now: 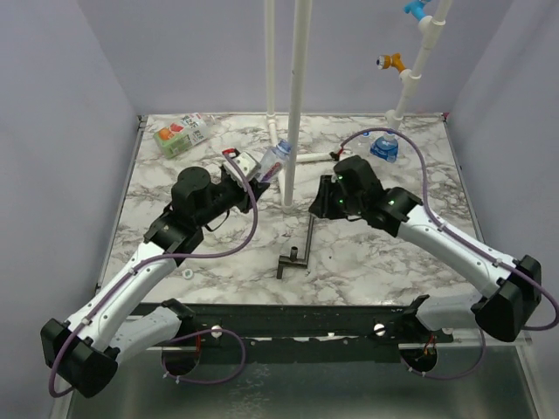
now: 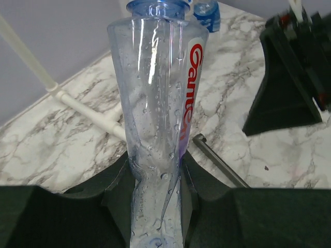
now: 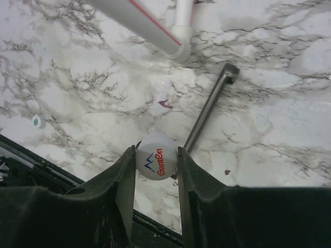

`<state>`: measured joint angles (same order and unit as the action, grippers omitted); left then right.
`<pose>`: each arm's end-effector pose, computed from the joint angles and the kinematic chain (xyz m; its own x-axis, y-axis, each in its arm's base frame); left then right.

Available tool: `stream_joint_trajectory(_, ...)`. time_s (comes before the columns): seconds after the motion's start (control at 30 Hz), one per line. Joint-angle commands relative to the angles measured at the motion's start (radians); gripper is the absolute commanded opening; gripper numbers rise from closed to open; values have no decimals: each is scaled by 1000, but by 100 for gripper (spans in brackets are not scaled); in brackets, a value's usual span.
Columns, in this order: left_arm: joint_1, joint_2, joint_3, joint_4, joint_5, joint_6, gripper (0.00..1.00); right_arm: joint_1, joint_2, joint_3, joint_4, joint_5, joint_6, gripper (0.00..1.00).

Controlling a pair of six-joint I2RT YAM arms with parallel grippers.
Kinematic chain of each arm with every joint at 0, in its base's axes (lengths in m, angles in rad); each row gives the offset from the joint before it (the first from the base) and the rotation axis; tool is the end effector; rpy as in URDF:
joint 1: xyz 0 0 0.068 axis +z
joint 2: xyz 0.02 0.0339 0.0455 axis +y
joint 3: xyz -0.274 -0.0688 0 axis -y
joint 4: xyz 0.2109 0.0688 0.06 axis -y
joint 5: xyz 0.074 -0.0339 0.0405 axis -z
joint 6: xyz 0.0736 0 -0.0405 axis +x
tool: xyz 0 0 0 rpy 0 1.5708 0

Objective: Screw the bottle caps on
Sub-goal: Screw the bottle cap onto the plastic bottle.

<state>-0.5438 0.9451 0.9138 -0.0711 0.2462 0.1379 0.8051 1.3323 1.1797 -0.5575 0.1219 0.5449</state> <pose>0.1763 -0.1275 0.3741 0.0108 0.1492 -0.9887 0.7146 0.6905 0.1121 0.2035 0.1988 0.3111 -0.7241 -0.0109 -0.6896 -0.3231 0.8887 0.3253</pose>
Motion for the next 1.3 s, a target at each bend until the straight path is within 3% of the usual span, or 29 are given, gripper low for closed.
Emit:
stream_joint_trajectory(0.0,-68,32,-55,54,83,76,19,-183,-101,-63,1,-248,-34,25)
stream_joint_trajectory(0.07,-91,40,-84,61,99,119,17,-296,-133,-77,11,-363,-53,25)
stream_joint_trajectory(0.2,-116,45,-145,109,156,197,16,-406,-175,-55,30,-540,-92,25)
stream_joint_trajectory(0.5,-154,58,-204,144,181,251,14,-421,-174,65,92,-827,-74,25)
stream_joint_trajectory(1.1,-190,7,-201,173,188,233,9,-420,-105,39,214,-1031,-13,25)
stream_joint_trajectory(1.27,-198,1,-197,194,183,221,9,-420,-104,25,183,-1034,-38,25)
